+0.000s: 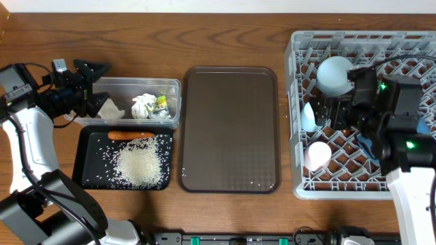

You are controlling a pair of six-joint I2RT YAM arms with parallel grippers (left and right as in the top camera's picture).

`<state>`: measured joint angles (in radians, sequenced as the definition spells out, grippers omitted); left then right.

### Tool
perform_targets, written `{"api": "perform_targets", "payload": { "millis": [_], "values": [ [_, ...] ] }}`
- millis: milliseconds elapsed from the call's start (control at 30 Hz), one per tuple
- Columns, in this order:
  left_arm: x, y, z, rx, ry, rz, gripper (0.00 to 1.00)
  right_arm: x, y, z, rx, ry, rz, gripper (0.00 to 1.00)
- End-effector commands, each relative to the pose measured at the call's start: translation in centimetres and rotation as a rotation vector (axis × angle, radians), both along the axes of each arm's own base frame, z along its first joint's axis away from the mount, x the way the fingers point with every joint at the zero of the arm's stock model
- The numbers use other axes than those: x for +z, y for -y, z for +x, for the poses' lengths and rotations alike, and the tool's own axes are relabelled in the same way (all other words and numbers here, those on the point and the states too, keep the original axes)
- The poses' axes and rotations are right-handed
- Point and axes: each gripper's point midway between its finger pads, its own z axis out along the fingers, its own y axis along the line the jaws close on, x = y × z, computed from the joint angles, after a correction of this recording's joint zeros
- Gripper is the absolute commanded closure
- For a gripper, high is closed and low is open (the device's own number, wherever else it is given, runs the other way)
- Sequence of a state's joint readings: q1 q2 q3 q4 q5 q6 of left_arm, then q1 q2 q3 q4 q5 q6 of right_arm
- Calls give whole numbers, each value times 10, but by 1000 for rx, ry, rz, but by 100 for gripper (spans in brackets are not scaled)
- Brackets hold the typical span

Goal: Sort waste into correct bins and load items into the dishwasher rack
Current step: 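Lower the blue plate upright into the rack slots and release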

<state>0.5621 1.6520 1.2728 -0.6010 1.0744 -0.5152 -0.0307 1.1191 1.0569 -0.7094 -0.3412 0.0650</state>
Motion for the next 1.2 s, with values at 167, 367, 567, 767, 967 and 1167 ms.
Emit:
{"api": "perform_targets", "payload": {
  "millis": [167, 367, 567, 767, 967, 1167],
  "values": [
    [7, 1, -3, -14, 32, 14, 2, 64, 4, -44, -24, 215, -15, 1],
    [7, 1, -3, -14, 32, 14, 2, 87, 15, -85, -93, 393, -68, 1],
    [7, 1, -3, -14, 32, 14, 2, 59, 21, -115, -134, 561, -84, 1],
    [7, 1, -3, -14, 32, 14, 2, 18, 14, -118, -113, 695, -55, 1],
    [7, 1, -3, -14, 32, 14, 2, 9, 8, -100, -105, 817, -3, 1],
    [7, 1, -3, -14, 32, 14, 2, 14, 16, -91, -160, 945, -6, 1]
  ]
}}
